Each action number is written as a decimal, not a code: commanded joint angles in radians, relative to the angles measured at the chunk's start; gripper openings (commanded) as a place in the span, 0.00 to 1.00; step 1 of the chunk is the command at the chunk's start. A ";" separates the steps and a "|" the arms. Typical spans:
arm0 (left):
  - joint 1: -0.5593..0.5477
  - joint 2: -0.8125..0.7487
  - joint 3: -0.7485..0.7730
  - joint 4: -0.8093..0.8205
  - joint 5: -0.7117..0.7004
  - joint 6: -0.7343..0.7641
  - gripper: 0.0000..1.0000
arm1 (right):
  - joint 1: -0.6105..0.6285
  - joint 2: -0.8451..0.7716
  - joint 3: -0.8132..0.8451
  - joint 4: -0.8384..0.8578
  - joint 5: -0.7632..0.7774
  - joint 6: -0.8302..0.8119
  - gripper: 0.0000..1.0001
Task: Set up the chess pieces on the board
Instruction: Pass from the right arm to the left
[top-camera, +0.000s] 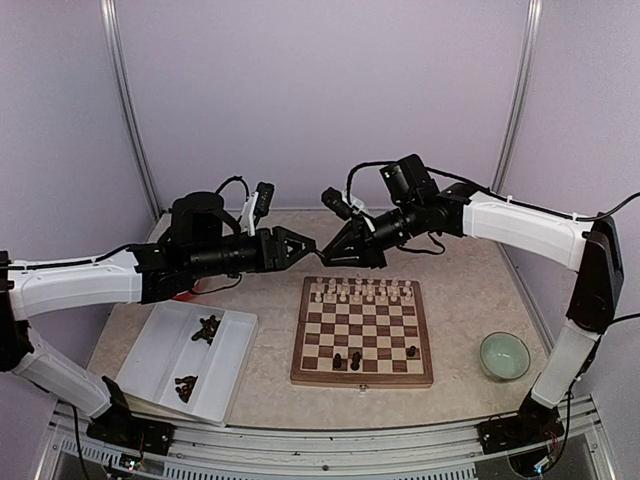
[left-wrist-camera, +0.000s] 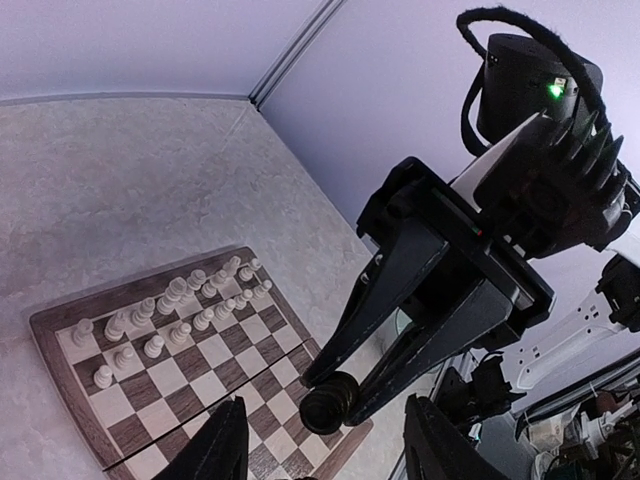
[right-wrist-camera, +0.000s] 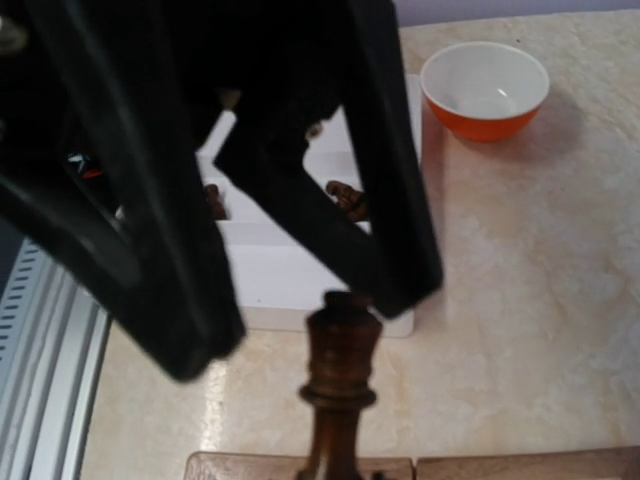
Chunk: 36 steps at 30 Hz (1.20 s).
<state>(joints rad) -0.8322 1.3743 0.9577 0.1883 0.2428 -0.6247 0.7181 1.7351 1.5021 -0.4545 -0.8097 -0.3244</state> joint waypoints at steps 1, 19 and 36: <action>-0.008 0.014 0.038 0.025 0.000 -0.001 0.50 | -0.002 -0.020 -0.016 0.026 -0.051 -0.006 0.00; -0.010 0.087 0.088 -0.002 0.060 -0.011 0.20 | -0.004 -0.056 -0.061 0.039 -0.007 -0.015 0.00; -0.012 0.019 0.053 -0.022 0.037 -0.028 0.24 | -0.005 -0.057 -0.068 0.048 -0.001 -0.010 0.00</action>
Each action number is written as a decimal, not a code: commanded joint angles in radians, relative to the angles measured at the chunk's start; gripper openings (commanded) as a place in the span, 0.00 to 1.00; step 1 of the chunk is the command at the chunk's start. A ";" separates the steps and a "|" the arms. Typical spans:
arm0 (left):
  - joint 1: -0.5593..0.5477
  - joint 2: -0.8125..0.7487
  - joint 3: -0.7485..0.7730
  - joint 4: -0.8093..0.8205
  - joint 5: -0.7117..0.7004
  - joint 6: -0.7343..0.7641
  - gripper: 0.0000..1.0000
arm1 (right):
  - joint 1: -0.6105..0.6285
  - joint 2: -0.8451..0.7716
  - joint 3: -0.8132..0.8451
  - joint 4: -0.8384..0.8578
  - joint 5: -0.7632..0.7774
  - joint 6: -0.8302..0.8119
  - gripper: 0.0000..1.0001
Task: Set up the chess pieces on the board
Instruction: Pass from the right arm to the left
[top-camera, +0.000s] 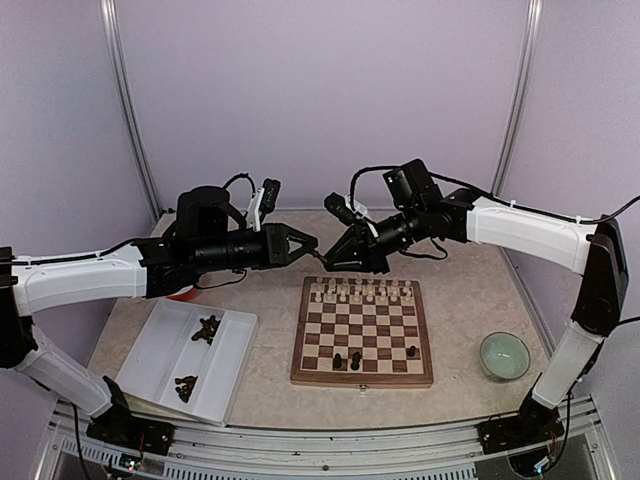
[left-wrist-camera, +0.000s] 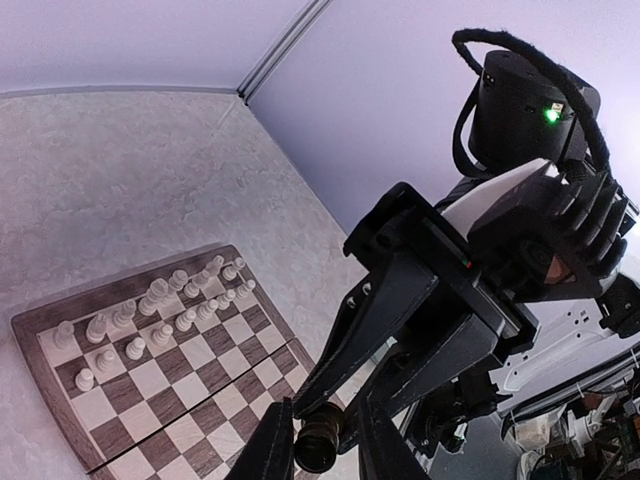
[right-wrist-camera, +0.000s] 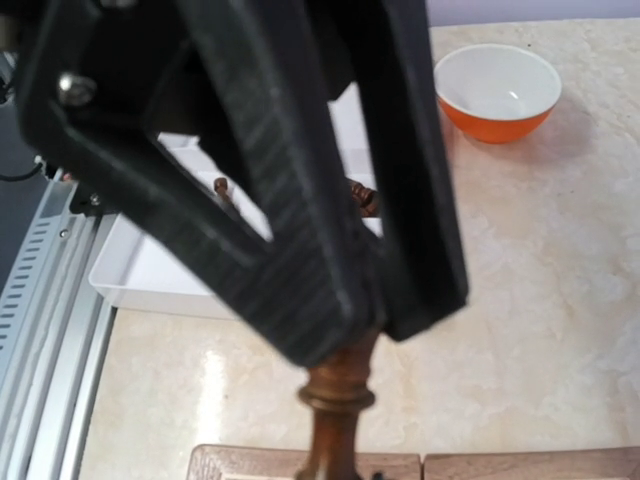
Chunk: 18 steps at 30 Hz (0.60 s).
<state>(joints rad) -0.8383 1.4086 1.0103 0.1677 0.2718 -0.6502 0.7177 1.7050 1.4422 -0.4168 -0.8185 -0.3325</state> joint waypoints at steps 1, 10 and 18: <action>-0.005 -0.011 0.001 -0.005 0.009 -0.004 0.26 | -0.005 -0.027 -0.008 0.010 0.008 -0.001 0.00; -0.005 0.008 0.009 -0.026 0.002 -0.003 0.26 | -0.004 -0.031 -0.010 0.014 0.013 0.007 0.00; -0.007 0.033 0.031 -0.057 0.010 0.006 0.20 | -0.008 -0.029 -0.009 0.021 0.014 0.017 0.00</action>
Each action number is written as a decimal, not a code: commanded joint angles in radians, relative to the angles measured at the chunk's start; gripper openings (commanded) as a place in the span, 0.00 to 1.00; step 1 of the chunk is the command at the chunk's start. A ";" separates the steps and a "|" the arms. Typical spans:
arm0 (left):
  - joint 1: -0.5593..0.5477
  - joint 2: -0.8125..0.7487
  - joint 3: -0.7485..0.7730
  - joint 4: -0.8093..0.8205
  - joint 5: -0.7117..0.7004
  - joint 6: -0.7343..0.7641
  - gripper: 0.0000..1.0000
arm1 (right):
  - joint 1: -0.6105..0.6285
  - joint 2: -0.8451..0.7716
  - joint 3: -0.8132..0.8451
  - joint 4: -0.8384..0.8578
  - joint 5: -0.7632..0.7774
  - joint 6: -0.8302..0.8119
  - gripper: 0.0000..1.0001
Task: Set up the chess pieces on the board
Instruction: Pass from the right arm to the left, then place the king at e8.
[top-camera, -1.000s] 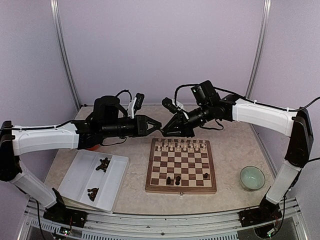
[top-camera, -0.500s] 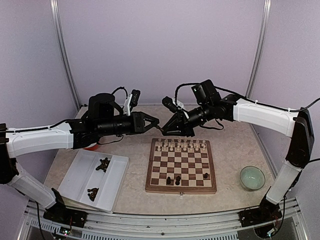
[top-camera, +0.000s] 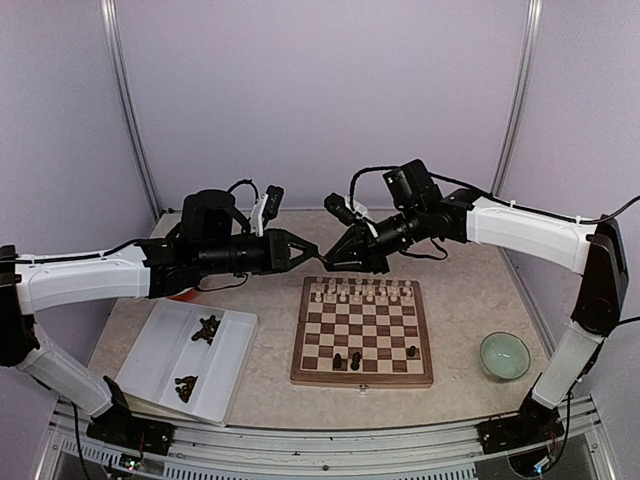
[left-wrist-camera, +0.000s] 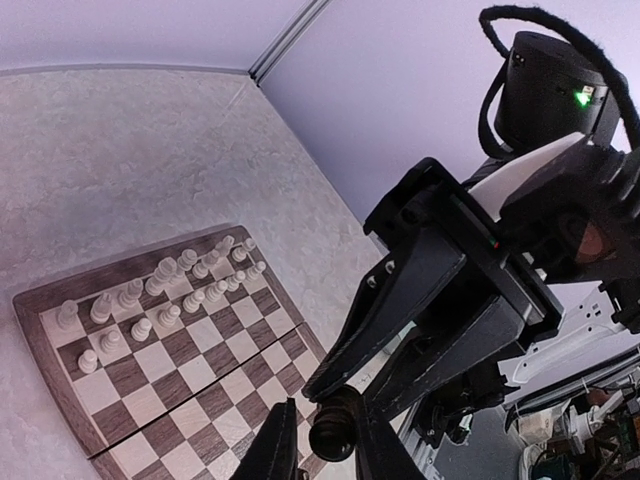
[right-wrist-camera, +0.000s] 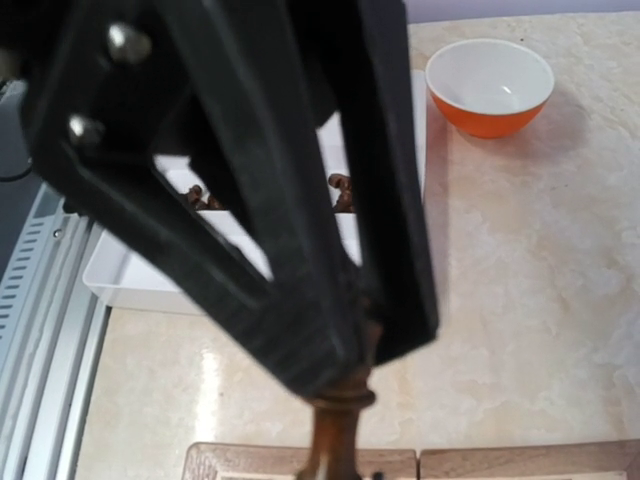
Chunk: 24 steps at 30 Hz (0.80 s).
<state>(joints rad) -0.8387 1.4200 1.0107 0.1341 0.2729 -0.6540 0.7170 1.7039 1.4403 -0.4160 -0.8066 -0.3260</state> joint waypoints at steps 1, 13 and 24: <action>-0.009 0.031 0.038 -0.028 0.011 0.014 0.18 | -0.009 -0.027 -0.008 0.020 0.003 0.011 0.00; -0.113 0.160 0.285 -0.363 -0.035 0.279 0.11 | -0.265 -0.275 -0.247 -0.080 0.035 -0.155 0.52; -0.287 0.443 0.608 -0.716 -0.127 0.537 0.10 | -0.504 -0.435 -0.545 0.083 0.079 -0.154 0.54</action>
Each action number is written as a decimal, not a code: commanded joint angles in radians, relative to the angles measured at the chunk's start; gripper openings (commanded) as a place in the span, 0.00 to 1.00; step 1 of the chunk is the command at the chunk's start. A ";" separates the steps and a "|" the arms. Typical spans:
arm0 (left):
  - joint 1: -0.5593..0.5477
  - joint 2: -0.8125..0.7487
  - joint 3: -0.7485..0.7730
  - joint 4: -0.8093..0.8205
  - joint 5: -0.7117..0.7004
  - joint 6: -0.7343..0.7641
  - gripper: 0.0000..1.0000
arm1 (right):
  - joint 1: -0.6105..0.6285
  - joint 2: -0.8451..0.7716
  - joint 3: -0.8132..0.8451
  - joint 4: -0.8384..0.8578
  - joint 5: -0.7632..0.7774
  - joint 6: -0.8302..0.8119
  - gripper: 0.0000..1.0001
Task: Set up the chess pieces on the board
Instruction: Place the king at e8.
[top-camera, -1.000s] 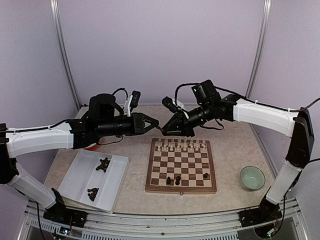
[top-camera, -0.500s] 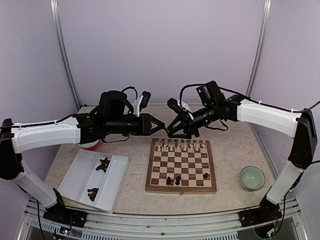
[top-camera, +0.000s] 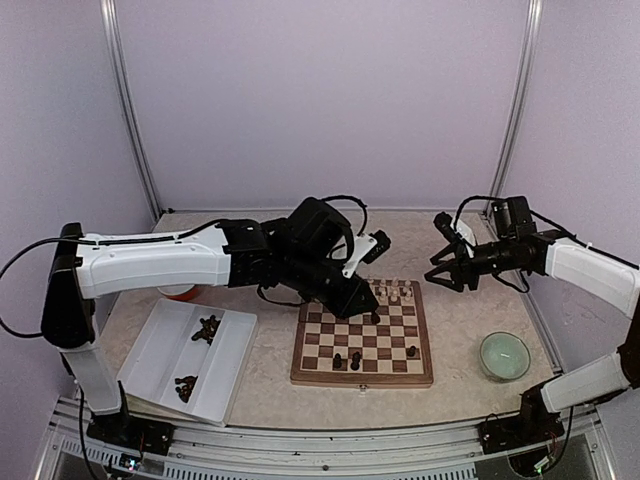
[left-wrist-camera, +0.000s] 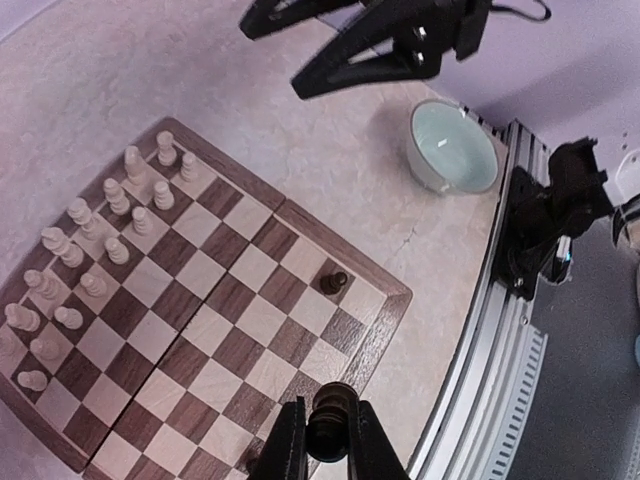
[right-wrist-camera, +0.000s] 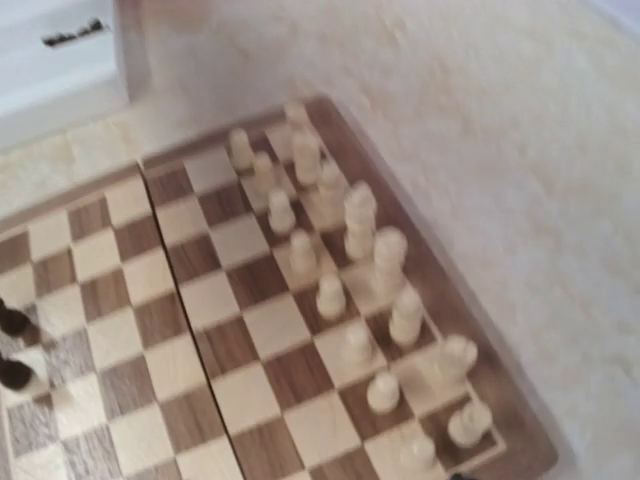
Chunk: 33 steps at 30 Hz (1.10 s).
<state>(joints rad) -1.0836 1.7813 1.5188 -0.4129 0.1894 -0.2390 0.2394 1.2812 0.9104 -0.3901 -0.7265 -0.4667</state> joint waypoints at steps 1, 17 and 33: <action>-0.053 0.102 0.124 -0.189 -0.050 0.135 0.10 | -0.029 -0.012 -0.017 0.060 -0.008 -0.015 0.54; -0.127 0.338 0.284 -0.321 -0.160 0.201 0.10 | -0.029 0.009 -0.024 0.056 -0.040 -0.040 0.54; -0.137 0.385 0.281 -0.300 -0.151 0.200 0.10 | -0.029 0.020 -0.019 0.048 -0.048 -0.047 0.55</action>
<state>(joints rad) -1.2133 2.1483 1.7741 -0.7193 0.0441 -0.0475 0.2199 1.2881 0.8959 -0.3462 -0.7563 -0.5064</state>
